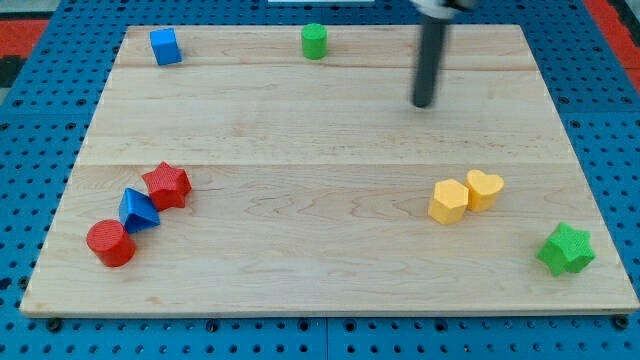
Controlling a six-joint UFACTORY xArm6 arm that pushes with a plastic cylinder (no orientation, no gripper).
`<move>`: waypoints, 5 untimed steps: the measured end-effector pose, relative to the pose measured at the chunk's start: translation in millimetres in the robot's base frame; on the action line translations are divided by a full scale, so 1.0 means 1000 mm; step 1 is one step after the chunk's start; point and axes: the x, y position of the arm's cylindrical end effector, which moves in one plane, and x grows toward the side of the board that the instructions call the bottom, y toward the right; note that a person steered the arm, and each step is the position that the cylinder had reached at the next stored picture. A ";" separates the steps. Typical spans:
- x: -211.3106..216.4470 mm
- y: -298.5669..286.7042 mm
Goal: Place the green star in between the yellow blocks
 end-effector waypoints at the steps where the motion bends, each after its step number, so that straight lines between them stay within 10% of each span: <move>1: 0.027 0.118; 3: 0.188 0.138; 5: 0.212 0.077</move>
